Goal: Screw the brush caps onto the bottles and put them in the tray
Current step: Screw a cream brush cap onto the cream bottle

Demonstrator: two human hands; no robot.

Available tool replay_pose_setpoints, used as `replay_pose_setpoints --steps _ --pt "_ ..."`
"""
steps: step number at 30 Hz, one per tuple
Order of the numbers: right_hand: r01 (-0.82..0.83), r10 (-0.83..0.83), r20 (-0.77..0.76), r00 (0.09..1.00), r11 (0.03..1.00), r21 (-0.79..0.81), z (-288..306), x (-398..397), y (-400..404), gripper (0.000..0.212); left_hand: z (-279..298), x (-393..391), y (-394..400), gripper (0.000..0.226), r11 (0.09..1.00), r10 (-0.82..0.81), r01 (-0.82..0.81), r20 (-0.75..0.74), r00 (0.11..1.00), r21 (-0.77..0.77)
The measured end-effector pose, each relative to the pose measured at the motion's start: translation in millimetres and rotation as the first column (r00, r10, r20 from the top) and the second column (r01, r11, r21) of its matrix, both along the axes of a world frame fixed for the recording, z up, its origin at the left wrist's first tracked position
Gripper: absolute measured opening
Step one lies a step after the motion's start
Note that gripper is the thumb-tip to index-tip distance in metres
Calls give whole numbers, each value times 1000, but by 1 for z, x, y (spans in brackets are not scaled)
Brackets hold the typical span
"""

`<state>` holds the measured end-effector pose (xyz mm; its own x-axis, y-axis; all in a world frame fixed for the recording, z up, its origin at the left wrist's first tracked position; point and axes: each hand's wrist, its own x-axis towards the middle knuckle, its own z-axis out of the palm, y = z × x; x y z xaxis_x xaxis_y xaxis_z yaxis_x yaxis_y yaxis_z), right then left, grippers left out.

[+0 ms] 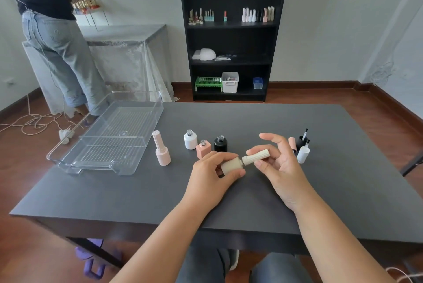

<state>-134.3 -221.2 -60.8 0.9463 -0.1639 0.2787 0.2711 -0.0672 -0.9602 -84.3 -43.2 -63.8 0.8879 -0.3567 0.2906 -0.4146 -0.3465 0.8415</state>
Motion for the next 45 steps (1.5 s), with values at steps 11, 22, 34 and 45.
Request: replay_pose_setpoints --steps 11,22,34,45 --pt "-46 46 -7 999 998 39 -1 -6 -7 41 -4 4 3 15 991 -129 130 -49 990 16" --pt "138 -118 -150 982 982 126 0 -1 2 30 -4 6 6 27 978 -154 129 -153 976 -162" --pt "-18 18 4 1000 996 86 0 -6 1 59 -2 4 8 28 981 -118 95 -129 985 -172" --pt "207 -210 -9 978 972 -111 -3 0 5 8 -3 3 7 31 975 -158 140 -99 982 -170"
